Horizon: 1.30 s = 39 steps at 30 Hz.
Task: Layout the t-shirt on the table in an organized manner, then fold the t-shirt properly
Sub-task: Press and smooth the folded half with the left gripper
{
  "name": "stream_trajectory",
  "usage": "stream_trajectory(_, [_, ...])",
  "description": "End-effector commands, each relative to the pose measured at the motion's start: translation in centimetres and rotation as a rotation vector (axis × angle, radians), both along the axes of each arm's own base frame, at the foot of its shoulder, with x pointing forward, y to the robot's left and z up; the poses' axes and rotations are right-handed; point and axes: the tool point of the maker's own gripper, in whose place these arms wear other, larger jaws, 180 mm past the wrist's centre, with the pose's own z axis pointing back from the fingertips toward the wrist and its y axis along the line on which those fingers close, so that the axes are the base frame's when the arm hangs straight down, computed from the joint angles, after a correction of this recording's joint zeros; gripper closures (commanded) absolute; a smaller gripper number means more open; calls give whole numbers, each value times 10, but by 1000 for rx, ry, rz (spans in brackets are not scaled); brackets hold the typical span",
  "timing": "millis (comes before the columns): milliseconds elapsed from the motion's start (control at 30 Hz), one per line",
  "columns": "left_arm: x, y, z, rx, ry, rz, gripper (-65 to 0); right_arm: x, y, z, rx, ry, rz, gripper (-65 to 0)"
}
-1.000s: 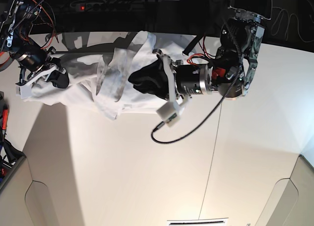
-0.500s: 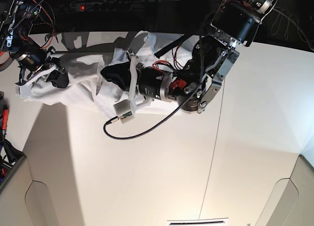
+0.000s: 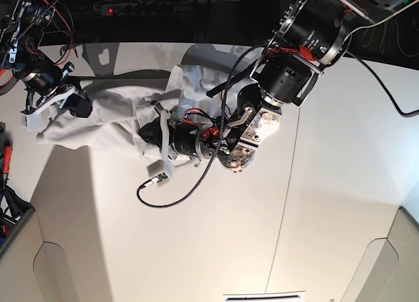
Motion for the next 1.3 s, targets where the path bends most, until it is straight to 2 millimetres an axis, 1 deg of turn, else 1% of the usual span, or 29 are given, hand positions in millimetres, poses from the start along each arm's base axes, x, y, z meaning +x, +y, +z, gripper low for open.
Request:
stream_trajectory(0, [16, 6, 6, 27, -39, 23, 0, 8, -4, 11, -4, -45, -1, 0])
stream_trajectory(133, [15, 5, 6, 18, -32, 26, 0, 10, -3, 14, 9, -56, -3, 0])
stream_trajectory(267, [13, 4, 6, 12, -26, 25, 0, 19, -6, 29, 0, -113, 2, 0])
stream_trajectory(300, [12, 4, 5, 13, -24, 25, 0, 22, -11, 36, -13, -137, -2, -79])
stream_trajectory(367, [12, 5, 4, 15, -21, 24, 0, 28, -23, 51, -48, -184, -19, -314])
stream_trajectory(400, [11, 5, 4, 15, -19, 24, 0, 31, -32, 57, -68, -199, -30, -387])
stream_trajectory(433, [10, 5, 3, 16, -18, 23, 0, 32, -42, 63, -99, -209, -37, -410])
stream_trajectory(567, [7, 4, 2, 15, -12, 20, 0, 31, -87, 74, -239, -194, -67, -409])
stream_trajectory(633, [5, 3, 2, 10, -10, 10, 0, 29, -106, 76, -294, -172, -86, -409])
stream_trajectory(733, [2, 1, 3, -1, -9, -12, 0, 27, -129, 73, -353, -136, -128, -419])
stream_trajectory(767, [2, 1, 3, -1, -10, -12, 0, 27, -135, 70, -354, -133, -145, -439])
stream_trajectory(833, [2, 1, 3, -1, -10, -12, 0, 27, -143, 63, -337, -130, -169, -445])
stream_trajectory(933, [2, 1, 3, -2, -10, -15, 0, 32, -146, 46, -270, -102, -199, -445])
stream_trajectory(1067, [1, 1, 3, -4, -10, -17, 0, 50, -139, 30, -120, -110, -222, -445])
stream_trajectory(1167, [1, 1, 3, -3, -10, -17, 0, 61, -127, 23, -22, -110, -212, -445])
stream_trajectory(1267, [1, 1, 3, -3, -9, -18, 0, 65, -110, 17, 33, -76, -164, -445])
